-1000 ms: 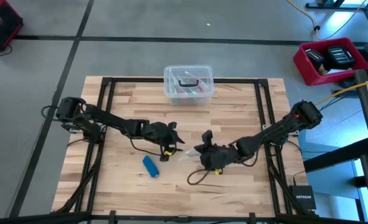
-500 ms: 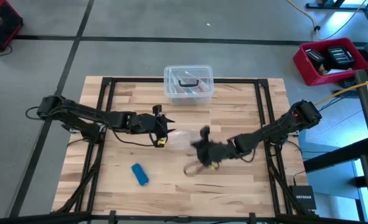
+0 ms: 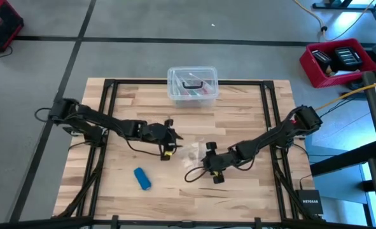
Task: Roll bandage
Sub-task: Open the transparent zip bag
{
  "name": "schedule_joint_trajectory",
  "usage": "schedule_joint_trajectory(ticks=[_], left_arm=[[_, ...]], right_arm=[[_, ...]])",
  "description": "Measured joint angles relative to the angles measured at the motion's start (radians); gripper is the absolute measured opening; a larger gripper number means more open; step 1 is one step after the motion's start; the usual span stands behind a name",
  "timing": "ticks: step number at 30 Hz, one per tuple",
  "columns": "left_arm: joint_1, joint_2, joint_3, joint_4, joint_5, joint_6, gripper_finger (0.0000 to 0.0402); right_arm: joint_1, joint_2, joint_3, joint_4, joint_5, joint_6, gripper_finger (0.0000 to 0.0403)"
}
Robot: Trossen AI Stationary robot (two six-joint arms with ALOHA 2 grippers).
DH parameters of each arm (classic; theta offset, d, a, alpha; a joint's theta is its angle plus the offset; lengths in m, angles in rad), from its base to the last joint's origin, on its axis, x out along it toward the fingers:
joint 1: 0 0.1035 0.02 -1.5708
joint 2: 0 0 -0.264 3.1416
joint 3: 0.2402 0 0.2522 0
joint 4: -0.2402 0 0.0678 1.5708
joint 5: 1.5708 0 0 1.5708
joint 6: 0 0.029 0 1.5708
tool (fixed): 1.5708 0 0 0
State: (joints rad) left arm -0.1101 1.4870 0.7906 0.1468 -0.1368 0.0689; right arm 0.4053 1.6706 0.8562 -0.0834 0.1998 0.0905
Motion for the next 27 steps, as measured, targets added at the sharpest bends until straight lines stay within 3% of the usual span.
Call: schedule_joint_trajectory(ticks=[4, 7, 17, 27], left_arm=[[-0.015, 0.081, 0.013, 0.131, 0.077, 0.009, 0.0143], [-0.018, 0.171, 0.079, 0.146, 0.094, 0.021, 0.0143], [-0.02, 0.456, 0.315, 0.039, 0.198, 0.158, 0.0143], [-0.008, 0.602, 0.373, 0.06, 0.297, 0.215, 0.0143]], right_arm=[[0.0, -0.056, 0.0, -0.103, -0.096, 0.112, 0.0226], [0.007, -0.083, -0.01, -0.161, -0.099, 0.195, 0.0238], [0.115, -0.093, -0.178, -0.117, 0.105, 0.422, 0.024], [0.153, -0.093, -0.237, -0.023, 0.153, 0.511, 0.024]])
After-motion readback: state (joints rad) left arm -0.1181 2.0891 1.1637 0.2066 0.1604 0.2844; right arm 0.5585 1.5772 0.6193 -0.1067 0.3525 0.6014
